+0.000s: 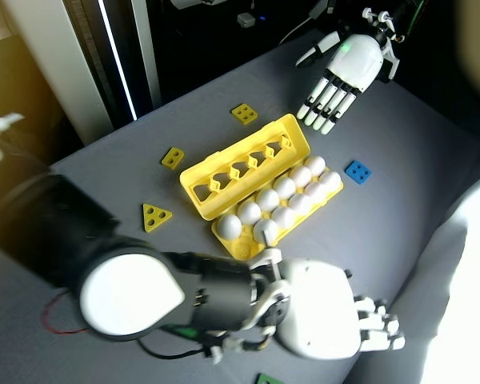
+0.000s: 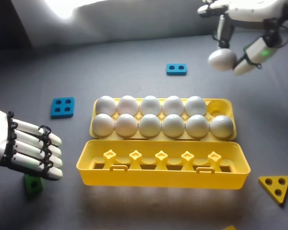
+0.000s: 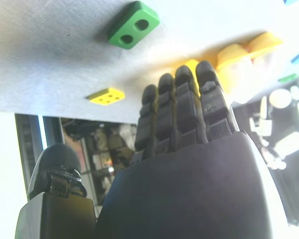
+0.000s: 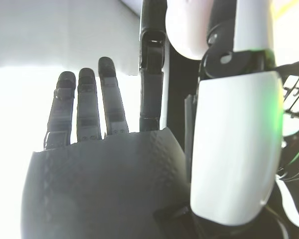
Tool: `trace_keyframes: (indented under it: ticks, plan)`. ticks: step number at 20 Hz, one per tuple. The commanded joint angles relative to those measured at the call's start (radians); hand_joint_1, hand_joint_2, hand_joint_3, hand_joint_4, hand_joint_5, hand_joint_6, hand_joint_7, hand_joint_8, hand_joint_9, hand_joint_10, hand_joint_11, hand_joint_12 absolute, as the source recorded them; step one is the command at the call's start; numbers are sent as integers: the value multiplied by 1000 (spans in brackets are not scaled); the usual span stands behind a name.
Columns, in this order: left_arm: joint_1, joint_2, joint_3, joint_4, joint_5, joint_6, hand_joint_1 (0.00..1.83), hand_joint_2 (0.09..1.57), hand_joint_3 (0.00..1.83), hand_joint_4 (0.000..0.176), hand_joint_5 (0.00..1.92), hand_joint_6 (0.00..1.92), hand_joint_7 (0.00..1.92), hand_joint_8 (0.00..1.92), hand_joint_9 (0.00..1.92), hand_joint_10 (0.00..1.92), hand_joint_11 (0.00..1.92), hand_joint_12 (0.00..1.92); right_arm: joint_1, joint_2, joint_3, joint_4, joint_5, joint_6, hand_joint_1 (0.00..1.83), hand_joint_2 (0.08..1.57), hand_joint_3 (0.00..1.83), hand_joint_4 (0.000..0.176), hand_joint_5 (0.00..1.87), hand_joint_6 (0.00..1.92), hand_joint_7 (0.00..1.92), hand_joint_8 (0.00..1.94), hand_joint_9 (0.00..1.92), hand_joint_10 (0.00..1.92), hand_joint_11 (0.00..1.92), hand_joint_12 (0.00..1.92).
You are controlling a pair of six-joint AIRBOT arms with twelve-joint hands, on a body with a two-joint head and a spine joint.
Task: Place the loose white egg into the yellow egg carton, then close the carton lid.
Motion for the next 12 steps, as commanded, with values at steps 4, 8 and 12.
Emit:
trace_keyframes:
  ticks: [4, 8, 12]
  plan:
    - [-3, 18, 7, -58, -50, -4, 0, 1158, 2, 0, 127, 2, 139, 2, 131, 1, 0, 182, -7, 104, -162, 93, 12, 12, 1101, 984, 1, 176, 1305, 408, 132, 2, 1, 0, 0, 0]
    - [-3, 18, 7, -58, -50, -5, 0, 1166, 4, 0, 141, 6, 156, 7, 144, 6, 7, 190, -55, 124, -193, 157, -16, 86, 1095, 993, 1, 176, 1272, 467, 149, 7, 12, 5, 0, 0]
    - [-3, 18, 7, -58, -50, -5, 0, 1162, 2, 0, 142, 5, 154, 4, 139, 2, 0, 190, -85, 126, -203, 199, -13, 87, 1094, 995, 1, 176, 1269, 472, 166, 10, 21, 6, 0, 0]
